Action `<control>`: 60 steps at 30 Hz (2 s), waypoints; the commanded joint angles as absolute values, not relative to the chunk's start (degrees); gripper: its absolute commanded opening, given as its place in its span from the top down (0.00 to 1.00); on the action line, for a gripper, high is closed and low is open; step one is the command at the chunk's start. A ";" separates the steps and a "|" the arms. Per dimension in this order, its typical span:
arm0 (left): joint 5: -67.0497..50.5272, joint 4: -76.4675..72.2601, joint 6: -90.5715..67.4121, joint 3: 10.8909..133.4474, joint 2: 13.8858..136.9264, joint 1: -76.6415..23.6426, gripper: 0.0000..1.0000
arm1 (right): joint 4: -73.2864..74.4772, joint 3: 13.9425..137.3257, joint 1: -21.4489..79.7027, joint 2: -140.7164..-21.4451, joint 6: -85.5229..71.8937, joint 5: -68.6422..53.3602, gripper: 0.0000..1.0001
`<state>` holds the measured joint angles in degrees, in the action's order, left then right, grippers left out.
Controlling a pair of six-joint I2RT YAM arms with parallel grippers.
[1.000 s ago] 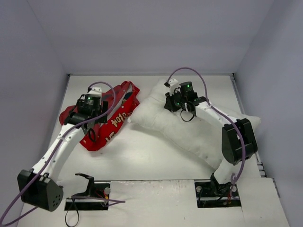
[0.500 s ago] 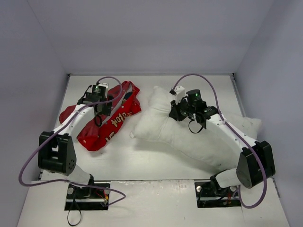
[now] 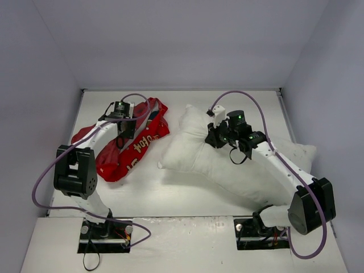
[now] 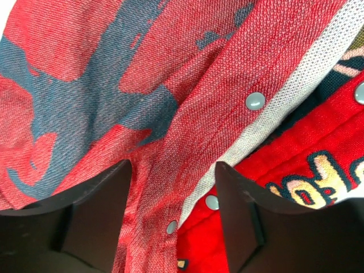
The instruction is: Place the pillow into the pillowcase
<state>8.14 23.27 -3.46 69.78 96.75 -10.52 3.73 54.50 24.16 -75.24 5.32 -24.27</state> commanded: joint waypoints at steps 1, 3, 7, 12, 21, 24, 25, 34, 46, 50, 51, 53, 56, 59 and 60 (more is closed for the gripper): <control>7.30 22.94 -3.51 72.86 97.03 -10.46 0.46 | 1.49 55.20 24.52 -72.95 4.48 -24.52 1.00; 7.03 22.94 -3.87 72.60 97.64 -10.55 0.49 | 1.49 55.28 24.96 -72.95 5.09 -24.96 1.00; 7.56 23.55 -4.30 72.60 99.14 -10.46 0.50 | 1.49 55.02 25.49 -72.69 6.15 -25.93 1.00; 9.75 23.47 -4.40 72.51 99.58 -10.37 0.48 | 1.49 55.02 26.01 -71.90 6.85 -26.80 1.00; 6.24 24.17 -4.75 72.95 98.88 -10.55 1.00 | 1.58 55.63 27.86 -70.75 8.00 -27.77 1.00; 5.19 24.34 -4.83 73.38 94.76 -10.72 1.00 | 1.76 57.74 29.53 -70.14 9.22 -30.48 1.00; 4.92 24.61 -4.83 73.74 91.96 -10.72 1.00 | 1.93 58.53 30.05 -70.05 9.92 -31.37 1.00; 5.45 25.93 -3.34 74.80 77.01 -11.42 1.00 | 4.48 70.57 42.09 -73.90 11.87 -38.58 1.00; 6.42 26.63 -1.76 68.47 67.50 -11.60 1.00 | 4.48 73.13 48.16 -81.30 12.74 -37.53 1.00; 5.28 27.25 -2.55 66.80 64.34 -11.60 1.00 | 4.57 73.39 48.16 -82.53 12.92 -36.65 1.00; 5.19 27.33 -2.55 65.67 62.86 -11.69 1.00 | 4.57 73.56 48.16 -82.70 13.01 -36.48 1.00; 5.54 27.86 -2.55 64.69 61.44 -11.69 1.00 | 4.48 74.44 48.16 -83.14 13.53 -36.21 1.00; 4.58 29.09 -2.46 63.02 58.72 -11.69 1.00 | 4.57 75.49 48.16 -84.90 14.68 -36.21 1.00; 3.96 29.09 -2.46 61.44 57.22 -11.78 1.00 | 4.57 76.72 48.16 -87.01 14.85 -38.05 1.00; 3.78 29.35 -2.55 61.26 56.69 -11.78 1.00 | 4.57 77.42 48.25 -87.88 14.85 -39.19 1.00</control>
